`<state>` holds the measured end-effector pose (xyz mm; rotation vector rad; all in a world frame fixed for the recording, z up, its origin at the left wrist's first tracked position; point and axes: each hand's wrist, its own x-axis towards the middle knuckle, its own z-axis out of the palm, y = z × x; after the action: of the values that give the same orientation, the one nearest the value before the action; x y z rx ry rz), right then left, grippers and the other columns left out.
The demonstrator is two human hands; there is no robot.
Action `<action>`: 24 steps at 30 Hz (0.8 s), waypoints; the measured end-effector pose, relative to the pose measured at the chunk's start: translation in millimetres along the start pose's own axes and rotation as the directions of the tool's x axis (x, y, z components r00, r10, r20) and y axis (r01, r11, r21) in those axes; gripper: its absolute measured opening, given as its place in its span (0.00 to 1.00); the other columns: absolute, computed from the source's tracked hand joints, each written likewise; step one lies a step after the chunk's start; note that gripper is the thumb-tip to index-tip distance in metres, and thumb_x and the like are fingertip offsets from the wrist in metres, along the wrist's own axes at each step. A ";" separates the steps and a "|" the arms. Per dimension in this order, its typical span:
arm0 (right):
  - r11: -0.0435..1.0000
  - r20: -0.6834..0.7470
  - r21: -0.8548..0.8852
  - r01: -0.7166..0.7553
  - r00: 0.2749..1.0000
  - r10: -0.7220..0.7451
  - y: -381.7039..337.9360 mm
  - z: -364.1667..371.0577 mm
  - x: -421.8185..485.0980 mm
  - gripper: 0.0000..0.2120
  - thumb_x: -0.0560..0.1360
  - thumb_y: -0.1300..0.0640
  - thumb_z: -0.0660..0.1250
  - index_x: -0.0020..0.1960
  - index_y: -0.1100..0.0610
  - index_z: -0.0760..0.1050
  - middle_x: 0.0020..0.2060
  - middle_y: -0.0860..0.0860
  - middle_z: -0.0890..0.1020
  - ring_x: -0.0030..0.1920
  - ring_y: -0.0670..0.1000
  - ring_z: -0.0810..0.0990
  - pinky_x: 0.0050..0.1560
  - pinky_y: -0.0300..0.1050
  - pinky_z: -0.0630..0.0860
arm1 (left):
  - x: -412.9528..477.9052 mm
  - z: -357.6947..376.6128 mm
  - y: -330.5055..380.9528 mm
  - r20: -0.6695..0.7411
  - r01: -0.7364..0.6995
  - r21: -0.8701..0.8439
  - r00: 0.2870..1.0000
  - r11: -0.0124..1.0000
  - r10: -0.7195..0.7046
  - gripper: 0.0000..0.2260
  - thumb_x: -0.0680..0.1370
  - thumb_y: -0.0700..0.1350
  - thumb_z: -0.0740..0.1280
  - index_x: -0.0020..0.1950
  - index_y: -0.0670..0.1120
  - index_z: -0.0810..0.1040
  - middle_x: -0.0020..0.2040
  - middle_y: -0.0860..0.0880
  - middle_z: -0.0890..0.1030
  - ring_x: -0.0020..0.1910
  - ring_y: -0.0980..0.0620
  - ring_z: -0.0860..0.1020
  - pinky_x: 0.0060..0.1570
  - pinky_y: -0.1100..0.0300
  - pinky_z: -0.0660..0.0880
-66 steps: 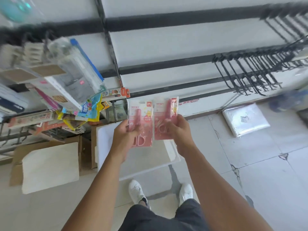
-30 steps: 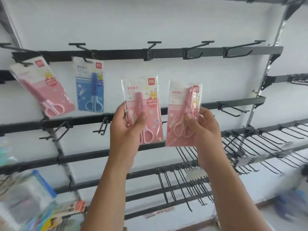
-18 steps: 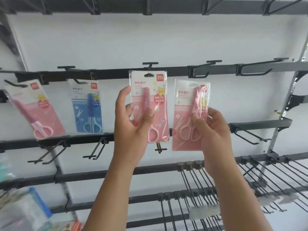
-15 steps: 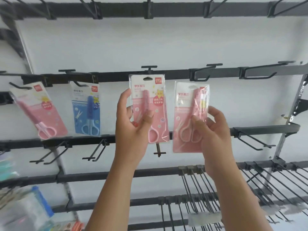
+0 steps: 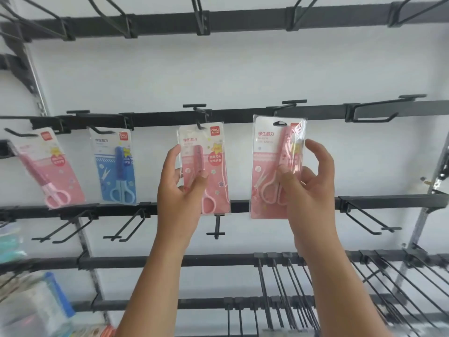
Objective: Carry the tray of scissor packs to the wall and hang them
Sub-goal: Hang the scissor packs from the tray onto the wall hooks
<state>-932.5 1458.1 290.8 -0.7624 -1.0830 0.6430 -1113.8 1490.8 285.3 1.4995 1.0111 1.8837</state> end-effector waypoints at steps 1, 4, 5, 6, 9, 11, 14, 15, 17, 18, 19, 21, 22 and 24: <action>1.000 -0.011 -0.010 0.009 1.000 -0.010 -1.2 -0.4 2.9 0.22 0.80 0.57 0.67 0.67 0.35 0.67 0.40 0.48 0.84 0.43 0.54 0.87 0.41 0.51 0.85 | 1.4 0.5 -1.9 -0.010 0.007 0.006 1.000 1.000 -0.007 0.25 0.79 0.44 0.70 0.71 0.64 0.68 0.59 0.56 0.82 0.50 0.61 0.84 0.41 0.70 0.78; 0.999 -0.042 -0.031 0.031 0.999 -0.033 -3.4 -2.6 13.0 0.22 0.79 0.57 0.67 0.66 0.36 0.68 0.37 0.47 0.81 0.39 0.49 0.85 0.41 0.52 0.82 | 4.0 2.1 -5.5 -0.025 0.012 0.022 1.000 1.000 -0.011 0.25 0.79 0.45 0.70 0.71 0.66 0.67 0.60 0.57 0.81 0.52 0.57 0.85 0.41 0.68 0.78; 0.999 -0.050 -0.042 0.034 0.998 -0.036 -3.8 -3.5 16.0 0.21 0.79 0.57 0.67 0.67 0.36 0.69 0.38 0.48 0.82 0.39 0.49 0.85 0.41 0.53 0.82 | 4.3 2.1 -6.5 -0.028 0.013 0.028 1.000 1.000 -0.012 0.25 0.79 0.45 0.70 0.71 0.66 0.67 0.60 0.56 0.81 0.52 0.55 0.85 0.41 0.67 0.79; 0.998 -0.057 -0.051 0.034 0.998 -0.037 -3.7 -4.7 18.5 0.21 0.80 0.57 0.66 0.67 0.37 0.70 0.39 0.49 0.82 0.40 0.50 0.86 0.42 0.55 0.83 | 4.7 2.2 -7.3 -0.032 0.014 0.034 0.999 0.999 -0.013 0.25 0.79 0.46 0.70 0.71 0.67 0.67 0.61 0.55 0.81 0.51 0.55 0.85 0.41 0.67 0.79; 0.994 -0.072 -0.105 0.043 0.996 -0.051 -3.0 -10.1 21.9 0.21 0.79 0.58 0.66 0.67 0.37 0.71 0.38 0.50 0.81 0.39 0.51 0.85 0.41 0.54 0.83 | 6.4 0.7 -8.7 -0.036 0.006 0.058 0.999 0.998 -0.004 0.24 0.79 0.48 0.70 0.71 0.67 0.67 0.61 0.53 0.80 0.46 0.57 0.85 0.37 0.67 0.78; 0.985 -0.085 -0.165 0.056 0.994 -0.071 -2.1 -15.2 21.5 0.21 0.79 0.57 0.65 0.68 0.37 0.71 0.39 0.52 0.81 0.37 0.50 0.84 0.38 0.46 0.82 | 7.0 -0.1 -8.8 -0.040 0.005 0.070 0.999 0.998 -0.002 0.25 0.79 0.48 0.70 0.71 0.67 0.67 0.61 0.53 0.80 0.46 0.57 0.85 0.36 0.68 0.77; 0.973 -0.081 -0.227 0.044 0.995 -0.063 -1.3 -21.8 20.0 0.21 0.80 0.54 0.65 0.69 0.36 0.70 0.44 0.56 0.83 0.41 0.52 0.86 0.34 0.38 0.80 | 7.2 -0.2 -9.7 -0.049 0.001 0.088 0.999 0.996 0.003 0.25 0.79 0.48 0.70 0.71 0.67 0.67 0.61 0.52 0.80 0.48 0.53 0.85 0.37 0.66 0.77; 0.969 -0.070 -0.244 0.034 0.996 -0.053 -1.2 -22.7 20.3 0.21 0.80 0.53 0.66 0.69 0.36 0.70 0.45 0.55 0.83 0.41 0.51 0.86 0.34 0.39 0.80 | 7.4 -0.3 -10.2 -0.052 -0.005 0.095 0.999 0.995 0.010 0.25 0.79 0.48 0.70 0.70 0.68 0.67 0.61 0.52 0.80 0.48 0.53 0.85 0.39 0.64 0.77; 0.958 -0.039 -0.285 0.023 0.999 -0.036 -0.2 -22.9 23.2 0.20 0.80 0.51 0.66 0.68 0.35 0.69 0.43 0.51 0.83 0.38 0.45 0.85 0.32 0.39 0.79 | 8.2 0.2 -11.6 -0.059 -0.016 0.106 0.998 0.994 0.022 0.25 0.79 0.49 0.70 0.70 0.67 0.67 0.61 0.52 0.80 0.49 0.52 0.84 0.41 0.61 0.77; 0.950 -0.026 -0.312 0.024 0.999 -0.033 0.5 -22.4 25.2 0.20 0.80 0.51 0.66 0.68 0.34 0.69 0.42 0.48 0.82 0.37 0.43 0.84 0.32 0.38 0.77 | 8.5 0.6 -12.0 -0.061 -0.018 0.112 0.998 0.994 0.025 0.25 0.79 0.49 0.70 0.71 0.67 0.67 0.62 0.52 0.79 0.49 0.53 0.84 0.42 0.61 0.78; 0.943 -0.016 -0.332 0.024 0.999 -0.031 1.0 -21.7 27.0 0.19 0.80 0.51 0.65 0.67 0.33 0.68 0.42 0.46 0.82 0.36 0.41 0.84 0.32 0.39 0.77 | 8.6 1.1 -12.7 -0.063 -0.020 0.115 0.998 0.993 0.027 0.25 0.79 0.49 0.70 0.71 0.67 0.66 0.62 0.52 0.79 0.49 0.53 0.84 0.42 0.61 0.78; 0.937 -0.012 -0.349 0.008 1.000 -0.013 2.7 -20.4 29.5 0.18 0.80 0.49 0.65 0.64 0.31 0.67 0.44 0.46 0.82 0.37 0.41 0.85 0.33 0.43 0.80 | 8.9 2.0 -14.0 -0.066 -0.017 0.124 0.998 0.992 0.025 0.25 0.79 0.48 0.70 0.71 0.67 0.66 0.62 0.52 0.79 0.50 0.52 0.84 0.42 0.62 0.78; 0.935 -0.012 -0.354 0.003 1.000 -0.008 4.0 -20.1 29.8 0.17 0.80 0.49 0.65 0.63 0.30 0.67 0.45 0.46 0.82 0.38 0.41 0.85 0.34 0.45 0.82 | 8.6 2.4 -13.8 -0.069 -0.017 0.129 0.997 0.992 0.026 0.25 0.79 0.48 0.70 0.71 0.67 0.66 0.62 0.52 0.79 0.50 0.52 0.84 0.41 0.63 0.78; 0.932 -0.016 -0.362 0.003 1.000 -0.009 6.2 -20.9 28.6 0.16 0.80 0.47 0.65 0.64 0.31 0.67 0.48 0.45 0.81 0.39 0.41 0.84 0.34 0.48 0.84 | 8.0 2.3 -15.0 -0.075 -0.033 0.161 0.996 0.986 0.045 0.25 0.79 0.48 0.69 0.72 0.66 0.65 0.61 0.54 0.79 0.47 0.54 0.84 0.37 0.69 0.77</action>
<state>-903.8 1479.2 295.2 -1.0807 -1.2042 0.4330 -1114.3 1506.4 278.0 1.5549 1.2018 1.9420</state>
